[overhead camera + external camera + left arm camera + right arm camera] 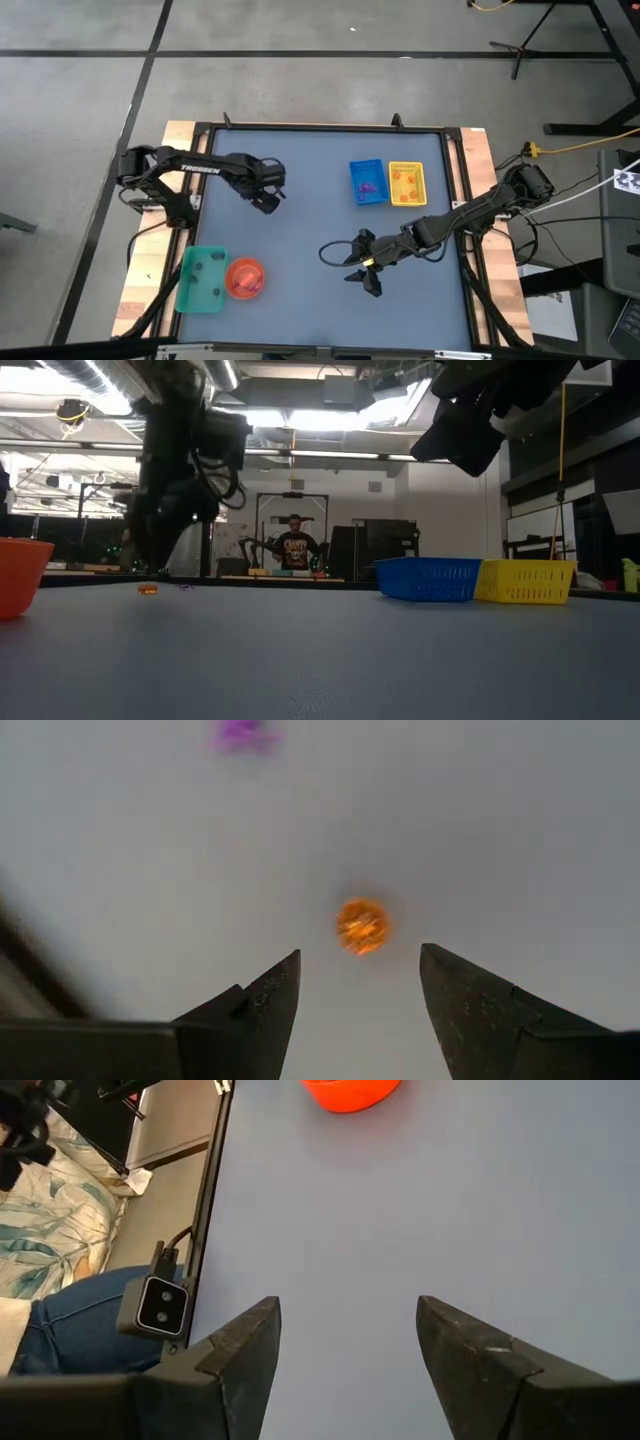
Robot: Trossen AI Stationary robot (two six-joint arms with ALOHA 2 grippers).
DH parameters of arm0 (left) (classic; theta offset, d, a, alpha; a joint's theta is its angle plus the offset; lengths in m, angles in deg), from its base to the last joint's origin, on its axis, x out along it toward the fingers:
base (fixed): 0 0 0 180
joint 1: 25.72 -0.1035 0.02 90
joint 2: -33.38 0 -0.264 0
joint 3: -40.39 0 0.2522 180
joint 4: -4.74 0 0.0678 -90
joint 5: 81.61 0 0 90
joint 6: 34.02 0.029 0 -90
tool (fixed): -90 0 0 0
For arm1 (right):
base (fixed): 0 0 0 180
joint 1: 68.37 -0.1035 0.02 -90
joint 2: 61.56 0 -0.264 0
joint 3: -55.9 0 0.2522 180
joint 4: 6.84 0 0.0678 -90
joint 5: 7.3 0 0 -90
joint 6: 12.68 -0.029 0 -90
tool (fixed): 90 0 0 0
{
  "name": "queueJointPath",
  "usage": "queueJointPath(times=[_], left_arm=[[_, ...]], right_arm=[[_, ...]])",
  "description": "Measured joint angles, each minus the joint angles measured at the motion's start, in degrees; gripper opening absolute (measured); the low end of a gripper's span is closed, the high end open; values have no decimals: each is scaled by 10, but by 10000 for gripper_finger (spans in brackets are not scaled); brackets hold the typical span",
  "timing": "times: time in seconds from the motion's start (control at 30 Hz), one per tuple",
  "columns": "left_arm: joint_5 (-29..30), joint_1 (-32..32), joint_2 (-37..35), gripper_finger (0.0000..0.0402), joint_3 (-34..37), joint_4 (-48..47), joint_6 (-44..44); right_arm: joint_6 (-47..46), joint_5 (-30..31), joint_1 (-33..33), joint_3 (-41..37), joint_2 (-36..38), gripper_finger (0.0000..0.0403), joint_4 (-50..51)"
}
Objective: Sort Halloween decoration
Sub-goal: Put the orange pumpkin toy into the yellow box
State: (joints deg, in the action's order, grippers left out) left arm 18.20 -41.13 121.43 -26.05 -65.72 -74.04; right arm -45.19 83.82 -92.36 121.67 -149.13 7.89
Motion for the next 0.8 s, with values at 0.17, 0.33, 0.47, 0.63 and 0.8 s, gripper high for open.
queueJointPath(times=[0.17,0.33,0.47,0.63,0.8], left_arm=[[-12,0,0,190,57,107,2],[-12,0,0,190,78,112,1],[-12,0,0,190,94,119,1],[-13,0,-2,190,104,143,2],[-12,0,-2,190,105,151,2]], right_arm=[[0,0,0,0,0,234,7],[0,0,0,0,0,234,10],[0,0,0,0,0,234,10],[0,0,0,0,0,234,10],[0,0,0,0,0,234,10]])
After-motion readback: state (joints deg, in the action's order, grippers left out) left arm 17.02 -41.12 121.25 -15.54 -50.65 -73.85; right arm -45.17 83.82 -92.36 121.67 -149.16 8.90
